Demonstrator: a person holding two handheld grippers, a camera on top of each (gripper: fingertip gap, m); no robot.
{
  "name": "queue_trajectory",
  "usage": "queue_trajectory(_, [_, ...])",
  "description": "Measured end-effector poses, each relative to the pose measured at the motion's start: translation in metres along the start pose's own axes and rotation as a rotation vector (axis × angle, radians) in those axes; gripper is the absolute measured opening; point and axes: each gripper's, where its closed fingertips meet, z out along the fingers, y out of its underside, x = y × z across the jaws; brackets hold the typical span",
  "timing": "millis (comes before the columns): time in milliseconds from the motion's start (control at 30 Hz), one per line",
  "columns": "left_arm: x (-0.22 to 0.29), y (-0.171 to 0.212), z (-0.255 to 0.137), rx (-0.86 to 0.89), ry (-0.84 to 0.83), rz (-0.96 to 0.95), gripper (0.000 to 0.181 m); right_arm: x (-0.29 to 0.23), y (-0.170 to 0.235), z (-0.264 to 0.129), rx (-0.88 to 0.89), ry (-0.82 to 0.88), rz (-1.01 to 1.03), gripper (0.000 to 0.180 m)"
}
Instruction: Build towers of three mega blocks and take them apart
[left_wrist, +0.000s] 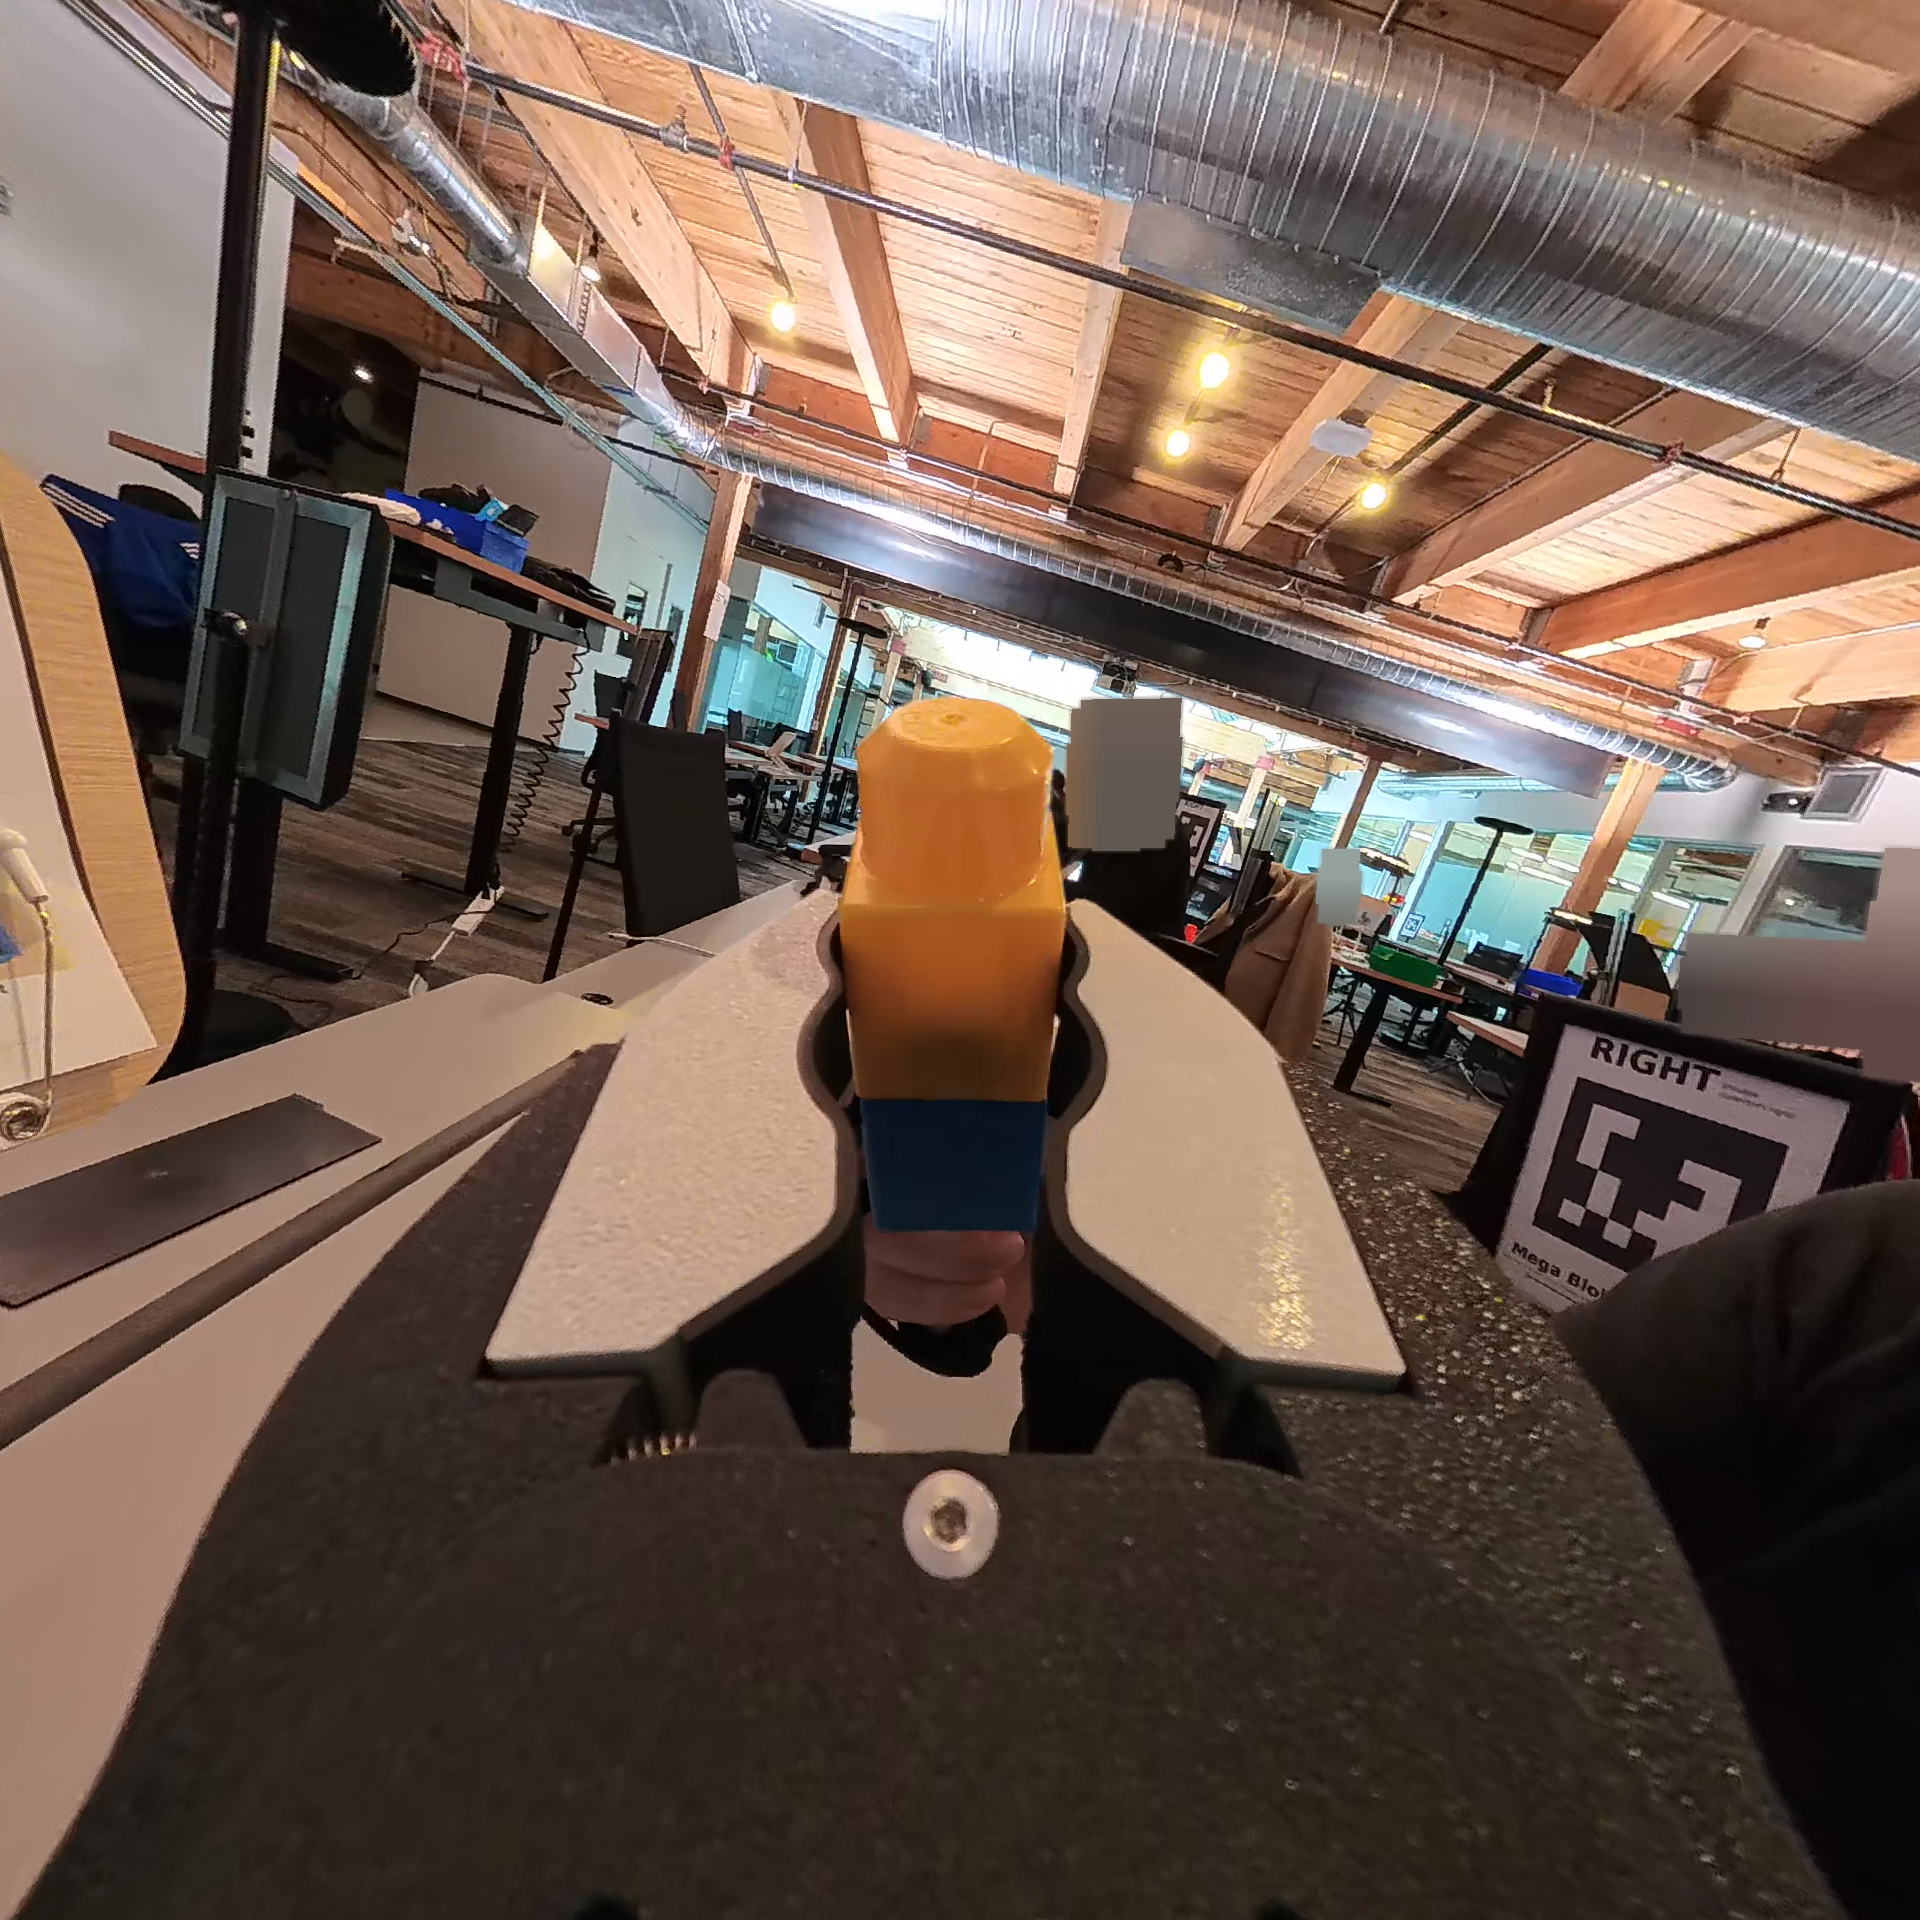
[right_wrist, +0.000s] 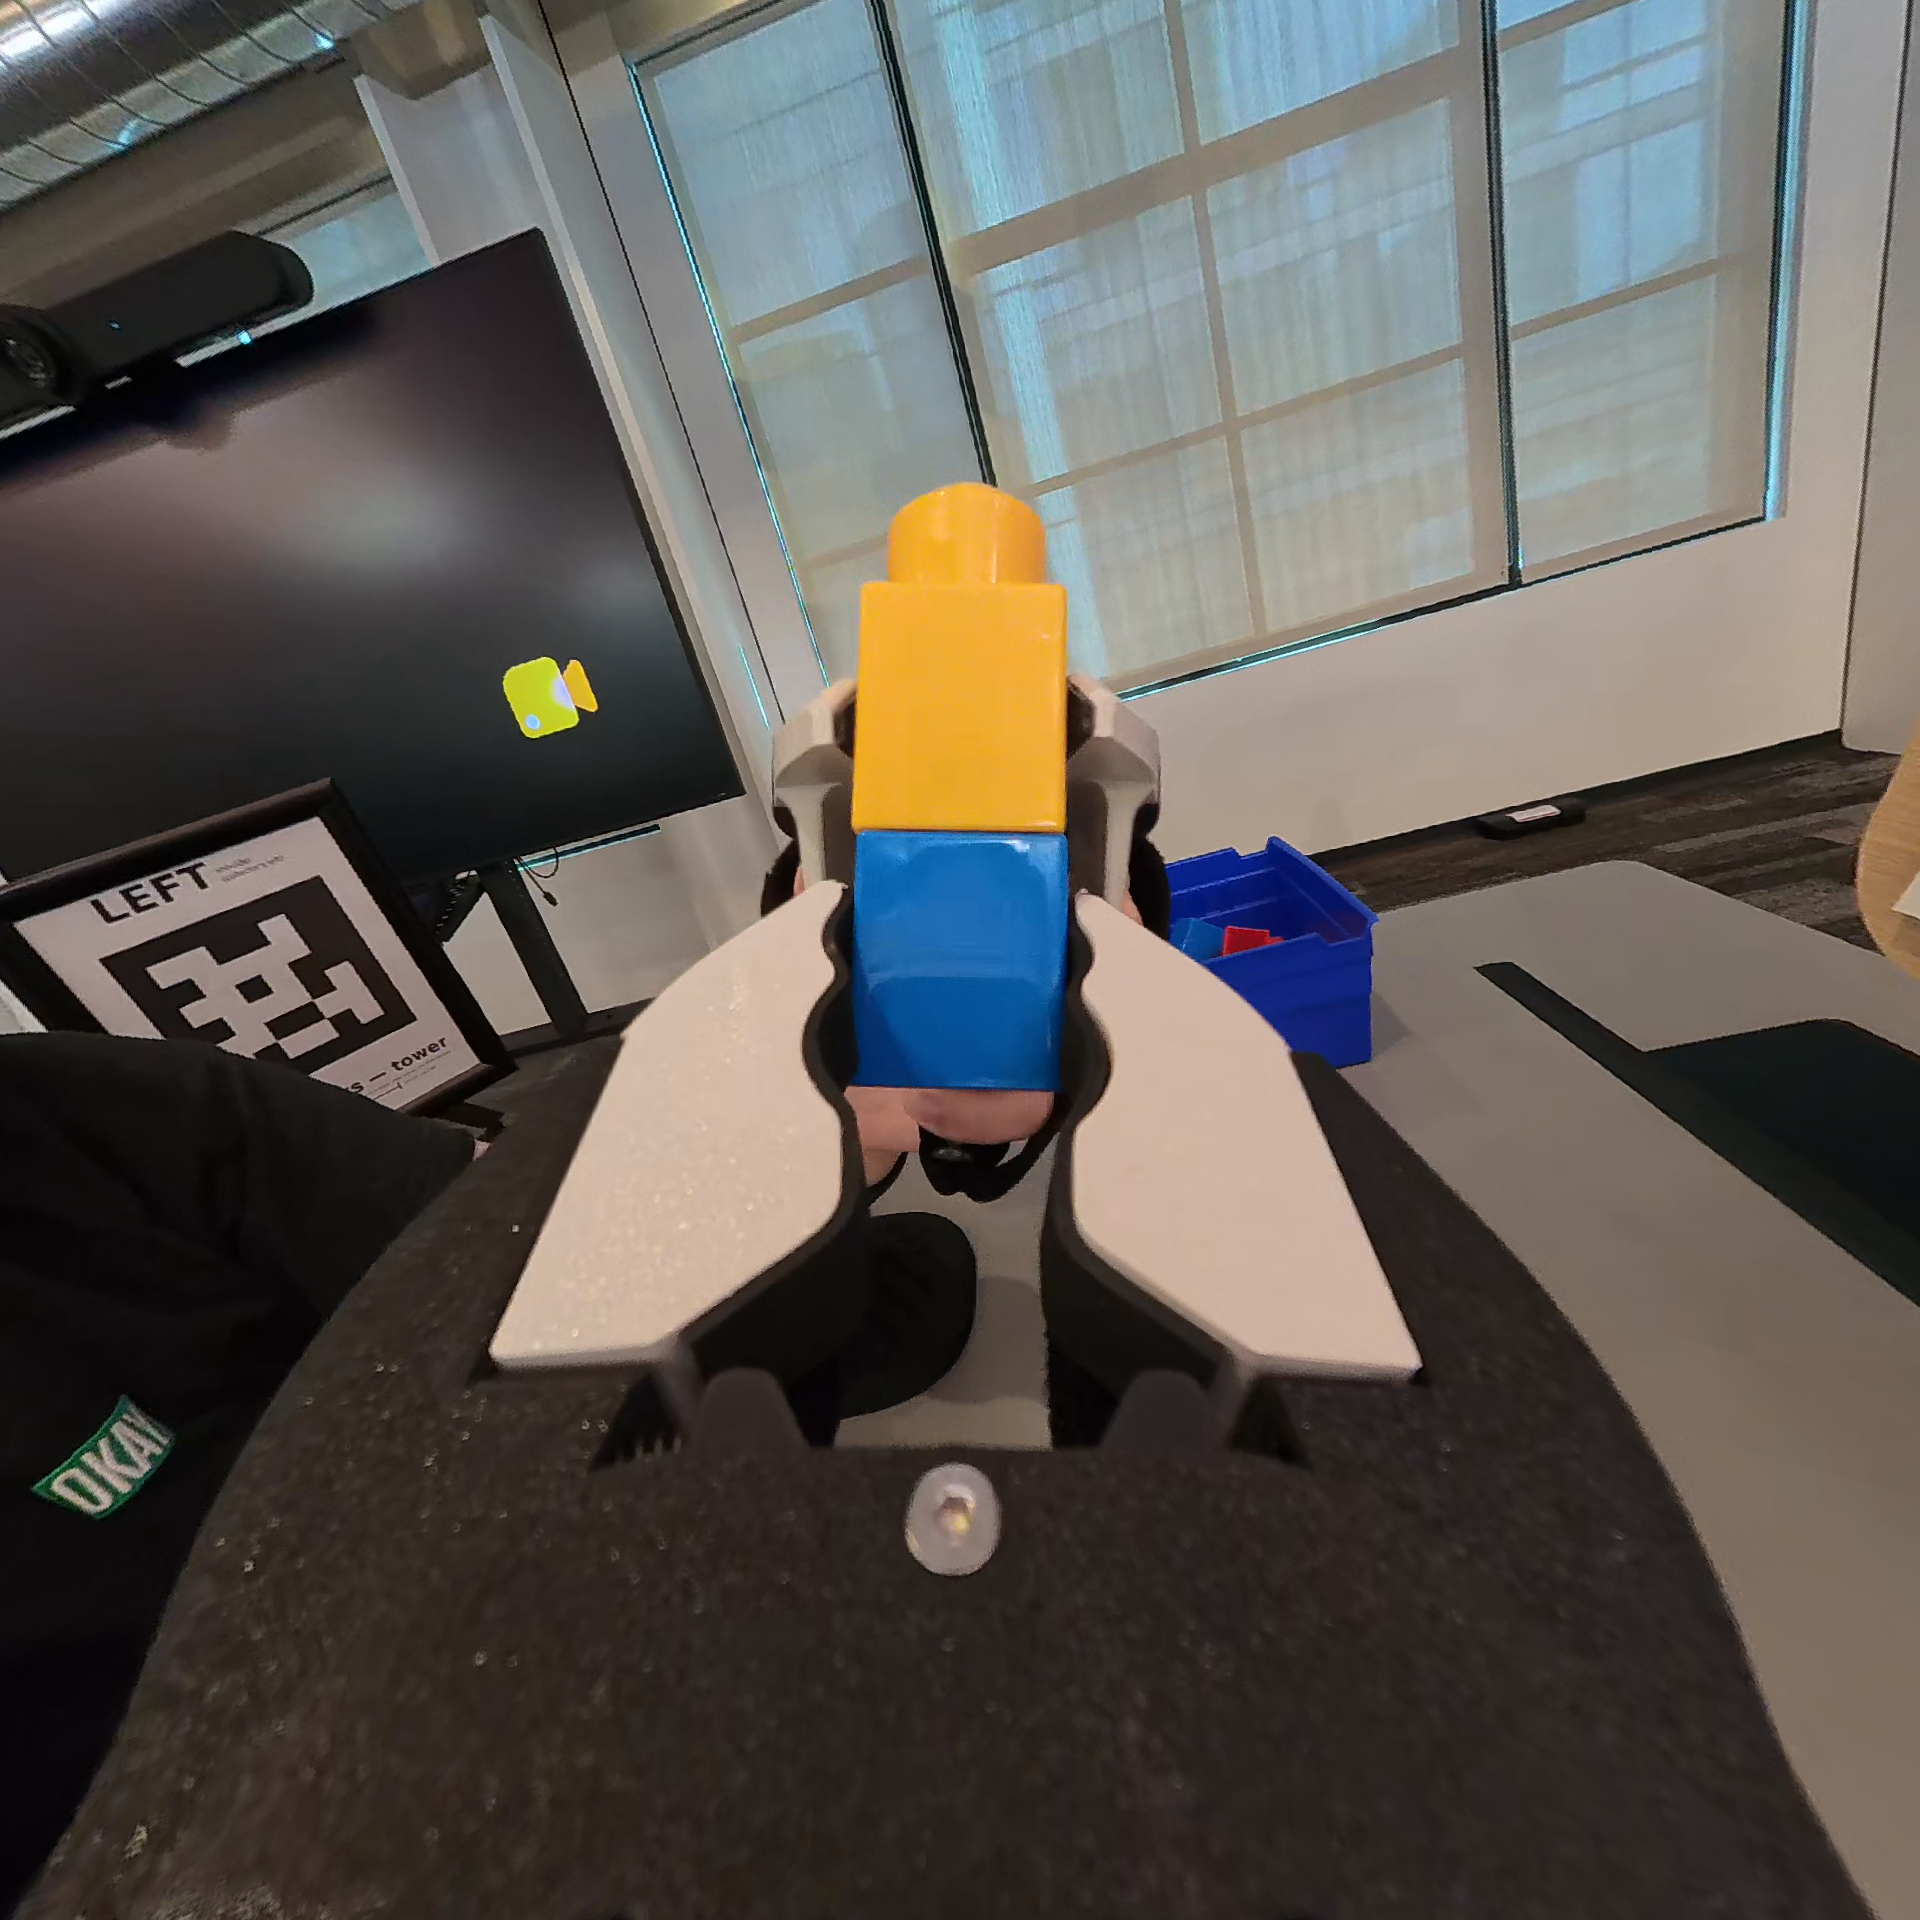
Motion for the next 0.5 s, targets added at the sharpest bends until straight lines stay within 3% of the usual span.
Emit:
queue_trajectory(367, [0.004, 0.000, 0.000, -0.032, 0.021, 0.007, 0.036, -0.003, -0.001, 0.001, 0.001, -0.019, 0.018, 0.035])
queue_trajectory(433, [0.003, 0.001, 0.000, -0.069, -0.009, 0.014, 0.053, -0.008, -0.006, 0.003, 0.041, -0.056, 0.040, 0.035])
queue_trajectory(500, [0.004, -0.011, -0.004, -0.012, -0.023, 0.048, 0.058, -0.009, -0.010, 0.001, 0.062, -0.078, 0.057, 0.035])
